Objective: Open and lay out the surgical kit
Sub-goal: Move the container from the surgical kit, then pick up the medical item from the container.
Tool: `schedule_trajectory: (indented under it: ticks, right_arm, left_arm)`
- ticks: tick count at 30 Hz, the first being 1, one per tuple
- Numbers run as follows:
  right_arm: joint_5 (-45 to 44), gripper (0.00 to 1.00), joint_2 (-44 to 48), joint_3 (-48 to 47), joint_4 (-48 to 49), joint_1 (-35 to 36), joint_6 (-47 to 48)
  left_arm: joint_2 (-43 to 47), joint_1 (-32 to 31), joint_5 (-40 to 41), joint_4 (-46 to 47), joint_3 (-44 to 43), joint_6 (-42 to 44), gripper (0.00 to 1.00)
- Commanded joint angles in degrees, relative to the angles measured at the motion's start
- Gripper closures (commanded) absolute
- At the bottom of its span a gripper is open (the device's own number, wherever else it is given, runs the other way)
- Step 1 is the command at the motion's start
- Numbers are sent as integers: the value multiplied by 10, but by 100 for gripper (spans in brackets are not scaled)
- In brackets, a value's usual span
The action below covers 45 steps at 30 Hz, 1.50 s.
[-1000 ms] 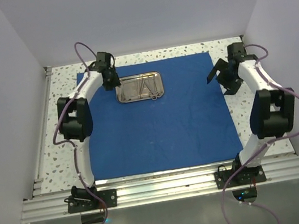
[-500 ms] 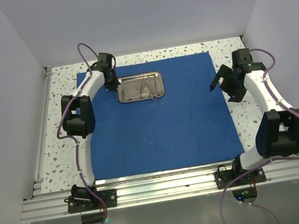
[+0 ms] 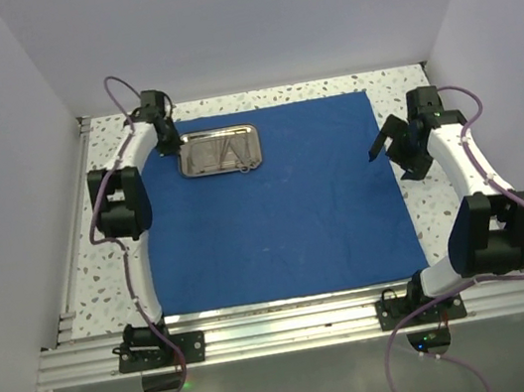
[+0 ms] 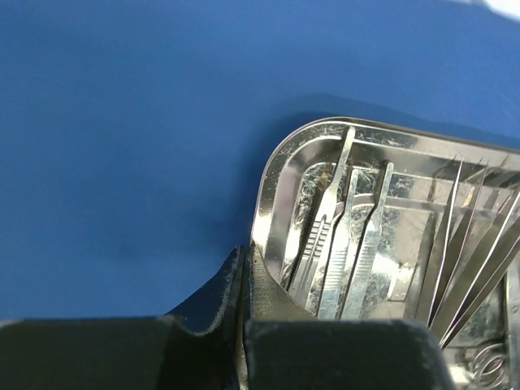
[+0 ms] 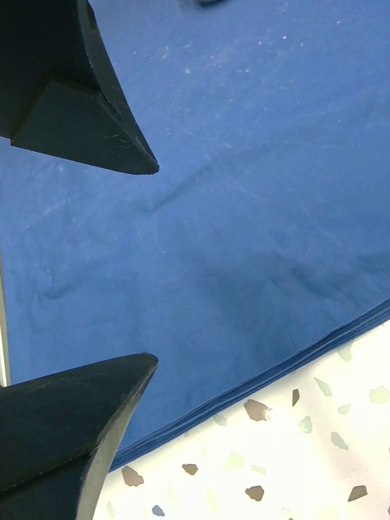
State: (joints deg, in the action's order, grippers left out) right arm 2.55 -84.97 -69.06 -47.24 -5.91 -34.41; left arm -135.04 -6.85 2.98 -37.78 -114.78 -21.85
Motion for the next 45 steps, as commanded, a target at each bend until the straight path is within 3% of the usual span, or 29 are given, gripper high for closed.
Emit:
schedule_trajectory:
  ticks: [1, 13, 15, 16, 17, 19, 20, 21, 25, 27, 32, 35, 45]
  right_arm:
    - [3, 5, 20, -2, -12, 1, 10]
    - [0, 6, 13, -6, -38, 1, 17]
    - [2, 6, 12, -5, -38, 1, 18]
    - [3, 6, 10, -6, -37, 0, 18]
    - [3, 6, 10, -6, -37, 0, 17]
    - [4, 6, 10, -5, -36, 1, 18]
    - [4, 6, 10, -5, -35, 0, 18]
    - [4, 6, 11, -5, -36, 1, 18]
    - [5, 6, 17, -1, -36, 0, 15]
    - [6, 6, 24, 1, -38, 1, 13]
    - [21, 6, 39, 15, -44, 1, -1]
    - [18, 7, 51, 18, -53, 3, 3]
    - [4, 7, 73, 23, -89, 4, 14]
  left_arm:
    - [3, 68, 38, 10, -49, 24, 100]
    - [-5, 114, 42, 23, -83, 63, 100]
    - [-7, 114, 45, 17, -83, 60, 89]
    - [-7, 114, 47, 12, -82, 59, 77]
    - [-7, 115, 51, 8, -83, 57, 49]
    - [-2, 114, 72, -5, -84, 57, 28]
    - [0, 114, 80, -9, -83, 57, 18]
    - [7, 113, 85, -12, -84, 57, 17]
    - [61, 113, 82, 26, -28, 51, 18]
    - [91, 108, 71, 54, -1, 53, 23]
    - [63, 94, 41, 41, -23, 52, 53]
    - [44, 87, 37, 33, -38, 54, 60]
    - [-15, 79, 72, 28, -91, 55, 60]
